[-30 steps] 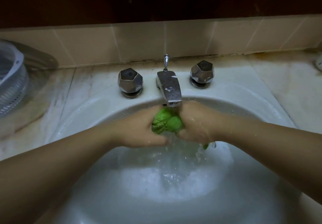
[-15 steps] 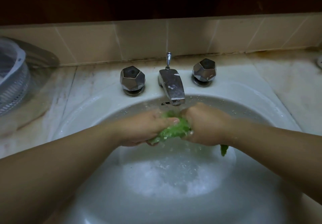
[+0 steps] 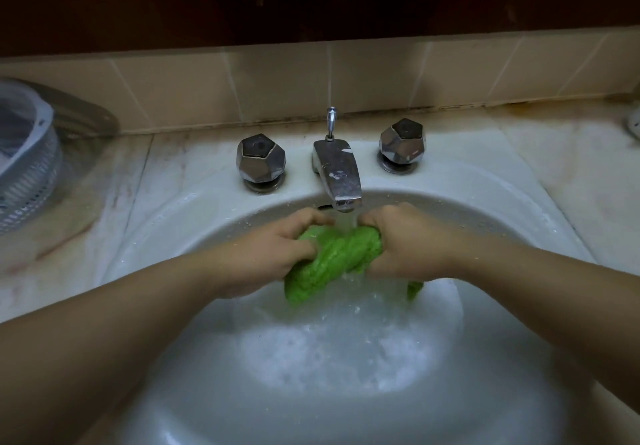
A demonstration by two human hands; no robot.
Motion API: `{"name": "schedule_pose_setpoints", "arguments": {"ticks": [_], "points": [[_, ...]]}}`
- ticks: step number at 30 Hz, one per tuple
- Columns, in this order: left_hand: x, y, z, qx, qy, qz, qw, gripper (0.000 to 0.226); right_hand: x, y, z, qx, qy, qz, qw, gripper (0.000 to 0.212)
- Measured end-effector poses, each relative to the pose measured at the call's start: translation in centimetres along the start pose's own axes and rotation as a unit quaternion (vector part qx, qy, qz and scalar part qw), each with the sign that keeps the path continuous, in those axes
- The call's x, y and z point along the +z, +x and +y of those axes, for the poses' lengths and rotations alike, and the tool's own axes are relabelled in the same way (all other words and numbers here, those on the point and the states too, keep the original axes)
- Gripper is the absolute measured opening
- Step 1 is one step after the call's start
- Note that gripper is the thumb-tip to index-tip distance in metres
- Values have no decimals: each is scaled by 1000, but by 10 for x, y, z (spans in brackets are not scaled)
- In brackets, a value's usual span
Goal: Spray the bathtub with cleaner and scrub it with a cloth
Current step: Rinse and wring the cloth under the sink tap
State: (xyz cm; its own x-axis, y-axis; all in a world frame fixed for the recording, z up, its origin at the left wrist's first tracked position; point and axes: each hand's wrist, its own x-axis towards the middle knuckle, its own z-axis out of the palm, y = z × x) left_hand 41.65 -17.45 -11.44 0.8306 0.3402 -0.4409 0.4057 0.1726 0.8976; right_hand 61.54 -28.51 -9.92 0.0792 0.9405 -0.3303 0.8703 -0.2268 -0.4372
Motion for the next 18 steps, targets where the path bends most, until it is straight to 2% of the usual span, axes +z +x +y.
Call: {"name": "schedule_pose_setpoints", "arguments": {"ticks": [1, 3, 6, 7, 10, 11, 14, 15, 18], "points": [[0, 2, 1, -9, 7, -4, 1000, 47, 4, 1, -2, -5, 11, -6, 1000, 25], [-2, 6, 8, -11, 103, -6, 995, 54, 8, 3, -7, -8, 30, -6, 999, 30], [-3, 11, 18, 38, 299, 8, 953, 67, 4, 8, -13, -13, 22, 4, 1000, 27], [-2, 13, 17, 51, 339, 36, 939, 61, 3, 9, -16, -16, 16, 3, 1000, 25], [3, 14, 13, 56, 430, 94, 896, 25, 7, 14, -22, -22, -10, -13, 1000, 12], [5, 13, 12, 52, 472, 94, 875, 21, 8, 14, -24, -25, -19, -19, 999, 12], [7, 14, 3, 43, 566, 49, 822, 31, 13, 13, -30, -59, -74, -40, 995, 14], [6, 17, -1, 45, 575, 34, 816, 29, 15, 12, -31, -64, -92, -48, 993, 14], [7, 22, -15, 30, 537, 51, 841, 20, 28, 10, -20, -54, -52, -41, 996, 17]]}}
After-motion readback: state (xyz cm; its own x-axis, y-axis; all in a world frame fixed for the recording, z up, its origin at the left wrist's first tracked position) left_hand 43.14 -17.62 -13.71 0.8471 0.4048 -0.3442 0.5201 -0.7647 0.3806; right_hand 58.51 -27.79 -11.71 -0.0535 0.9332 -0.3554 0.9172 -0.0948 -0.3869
